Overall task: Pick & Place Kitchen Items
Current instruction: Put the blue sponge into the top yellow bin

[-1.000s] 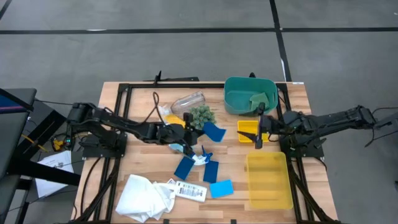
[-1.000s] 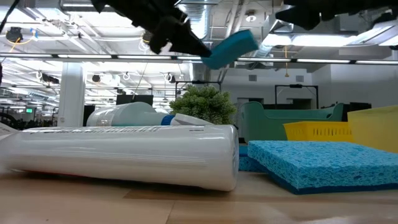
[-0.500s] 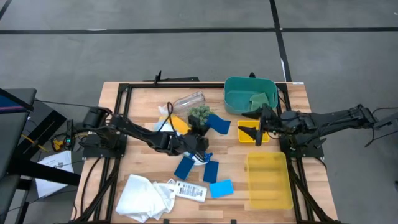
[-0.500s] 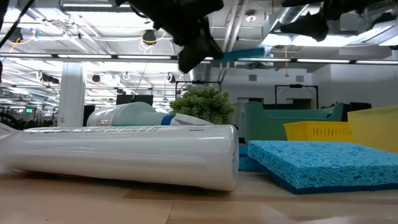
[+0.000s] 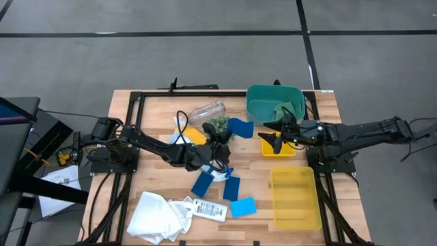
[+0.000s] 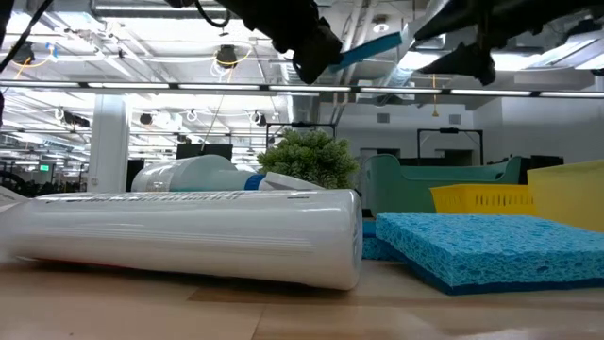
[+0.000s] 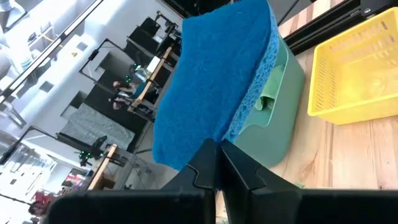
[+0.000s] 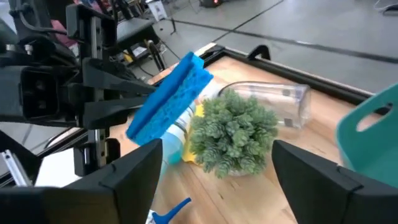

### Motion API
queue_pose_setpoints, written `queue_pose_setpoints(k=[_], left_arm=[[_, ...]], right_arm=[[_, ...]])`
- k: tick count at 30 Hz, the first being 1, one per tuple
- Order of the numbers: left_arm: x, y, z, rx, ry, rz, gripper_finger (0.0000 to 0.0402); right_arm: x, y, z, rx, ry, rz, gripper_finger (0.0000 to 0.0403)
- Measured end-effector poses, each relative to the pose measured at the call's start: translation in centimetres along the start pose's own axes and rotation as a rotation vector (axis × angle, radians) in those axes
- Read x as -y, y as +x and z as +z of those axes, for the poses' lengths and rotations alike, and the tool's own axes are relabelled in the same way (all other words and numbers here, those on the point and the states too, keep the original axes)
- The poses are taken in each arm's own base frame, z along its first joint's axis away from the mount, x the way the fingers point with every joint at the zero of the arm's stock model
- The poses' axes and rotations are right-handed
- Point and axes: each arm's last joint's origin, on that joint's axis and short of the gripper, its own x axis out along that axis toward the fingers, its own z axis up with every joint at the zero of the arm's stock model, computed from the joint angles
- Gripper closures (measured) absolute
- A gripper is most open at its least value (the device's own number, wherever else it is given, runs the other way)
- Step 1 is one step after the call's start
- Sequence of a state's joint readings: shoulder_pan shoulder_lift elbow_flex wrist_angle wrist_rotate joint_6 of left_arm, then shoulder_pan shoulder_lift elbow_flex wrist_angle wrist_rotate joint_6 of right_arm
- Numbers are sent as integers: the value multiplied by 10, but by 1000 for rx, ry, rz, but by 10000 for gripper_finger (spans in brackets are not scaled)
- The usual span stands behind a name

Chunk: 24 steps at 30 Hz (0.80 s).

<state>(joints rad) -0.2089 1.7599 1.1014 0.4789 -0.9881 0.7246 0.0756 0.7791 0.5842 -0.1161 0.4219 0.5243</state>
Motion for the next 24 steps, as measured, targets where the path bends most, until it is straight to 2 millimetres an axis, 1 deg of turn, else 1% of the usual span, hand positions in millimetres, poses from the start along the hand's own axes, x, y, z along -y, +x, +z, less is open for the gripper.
queue_pose_setpoints(k=[4,7,11,14,18,24], left_arm=[[0,0,0,-5,2,4,399],[0,1,-2,-15,13,4,399],[-2,5,-7,-80,39,51,399],[-3,8,-9,-93,46,56,400],[-2,8,-9,-72,37,32,400],[-2,9,-9,-41,12,-6,400]], right_arm=[[0,10,2,3,4,34,129],[-2,14,3,5,-1,69,133],[-2,16,4,4,-1,84,133],[-3,16,5,14,2,90,133],[-3,20,3,10,1,87,133],[-4,32,1,17,0,66,133]])
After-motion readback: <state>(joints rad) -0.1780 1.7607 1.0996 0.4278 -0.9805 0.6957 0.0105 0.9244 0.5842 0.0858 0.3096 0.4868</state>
